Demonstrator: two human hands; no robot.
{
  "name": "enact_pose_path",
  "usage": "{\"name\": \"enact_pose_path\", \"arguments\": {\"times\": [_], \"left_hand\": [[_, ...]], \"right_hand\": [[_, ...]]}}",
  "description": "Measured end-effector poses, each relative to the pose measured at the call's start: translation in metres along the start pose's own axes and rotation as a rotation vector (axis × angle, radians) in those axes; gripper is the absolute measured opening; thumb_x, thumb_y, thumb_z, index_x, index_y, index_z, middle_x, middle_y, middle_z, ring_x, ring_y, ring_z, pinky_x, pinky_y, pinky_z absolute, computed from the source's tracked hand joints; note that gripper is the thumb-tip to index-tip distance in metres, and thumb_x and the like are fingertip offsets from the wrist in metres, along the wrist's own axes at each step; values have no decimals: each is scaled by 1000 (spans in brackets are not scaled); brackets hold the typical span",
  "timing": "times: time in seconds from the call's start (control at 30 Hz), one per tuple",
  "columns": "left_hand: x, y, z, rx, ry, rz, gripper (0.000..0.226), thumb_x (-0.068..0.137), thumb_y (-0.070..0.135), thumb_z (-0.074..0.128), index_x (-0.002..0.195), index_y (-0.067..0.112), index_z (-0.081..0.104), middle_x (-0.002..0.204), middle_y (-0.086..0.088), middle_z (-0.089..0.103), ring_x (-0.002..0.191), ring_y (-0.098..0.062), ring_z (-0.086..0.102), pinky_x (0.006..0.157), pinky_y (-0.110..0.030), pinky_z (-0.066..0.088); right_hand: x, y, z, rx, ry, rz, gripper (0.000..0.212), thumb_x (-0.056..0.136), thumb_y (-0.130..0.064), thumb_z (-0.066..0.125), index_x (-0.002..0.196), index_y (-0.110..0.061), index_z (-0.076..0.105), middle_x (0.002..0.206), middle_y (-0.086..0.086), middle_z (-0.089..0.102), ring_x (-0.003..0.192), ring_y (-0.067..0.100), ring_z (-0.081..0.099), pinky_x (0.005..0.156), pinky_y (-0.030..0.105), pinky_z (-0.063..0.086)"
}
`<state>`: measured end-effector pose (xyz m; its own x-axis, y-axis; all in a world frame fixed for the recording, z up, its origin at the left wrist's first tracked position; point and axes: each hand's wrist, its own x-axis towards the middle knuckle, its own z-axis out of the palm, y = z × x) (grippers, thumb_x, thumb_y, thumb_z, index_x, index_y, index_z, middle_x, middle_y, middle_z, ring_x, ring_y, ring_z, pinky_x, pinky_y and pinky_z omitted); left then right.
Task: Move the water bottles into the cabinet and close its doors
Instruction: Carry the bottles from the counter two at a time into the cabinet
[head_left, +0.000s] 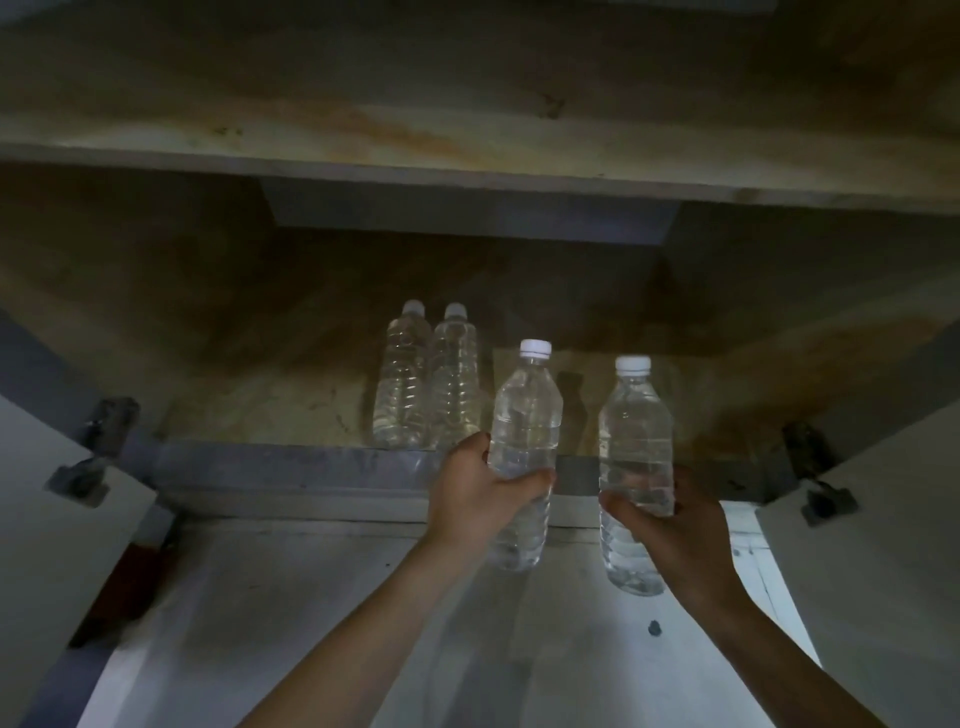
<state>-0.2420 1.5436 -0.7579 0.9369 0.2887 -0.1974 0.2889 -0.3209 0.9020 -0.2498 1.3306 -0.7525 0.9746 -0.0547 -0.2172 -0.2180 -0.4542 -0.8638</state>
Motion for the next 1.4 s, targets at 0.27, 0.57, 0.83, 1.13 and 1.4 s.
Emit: {"name": "enact_pose_path", "arguments": {"times": [0.27,0.57,0.83,1.13,1.4], "left_hand": [[27,3,26,188,93,-6,59,50,78,64,78,26,69,67,11,70,63,-7,67,62,-32,58],[26,5,40,350,159,-30,52,64,74,63,84,26,63,76,8,68,71,-12,65,55,-23,44],[19,-14,40,219,71,58,52,61,67,64,97,28,64,90,10,70,83,-11,67,68,-29,54],[-6,-35,29,-66,-13,143,50,71,15,86,100,45,57,89,38,66,87,18,61,77,-4,45],[-21,-33,43,-26,176,228,50,72,22,83,118,30,64,93,39,60,91,25,56,81,-2,44]], "right_hand": [[25,2,12,33,65,-58,39,74,-32,84,105,-24,62,96,-8,69,85,10,66,74,24,51],[42,9,24,22,97,-27,41,73,-34,84,107,-23,63,95,-7,69,84,8,65,68,21,47],[42,9,25,31,120,-14,44,74,-33,83,110,-19,63,97,-4,69,87,14,65,75,26,50],[42,10,26,-4,103,-37,31,77,-31,81,94,-28,56,88,-20,60,81,1,59,68,5,40],[37,14,24,-32,112,-26,43,74,-35,83,108,-20,63,95,-8,67,81,5,62,66,15,44]]}}
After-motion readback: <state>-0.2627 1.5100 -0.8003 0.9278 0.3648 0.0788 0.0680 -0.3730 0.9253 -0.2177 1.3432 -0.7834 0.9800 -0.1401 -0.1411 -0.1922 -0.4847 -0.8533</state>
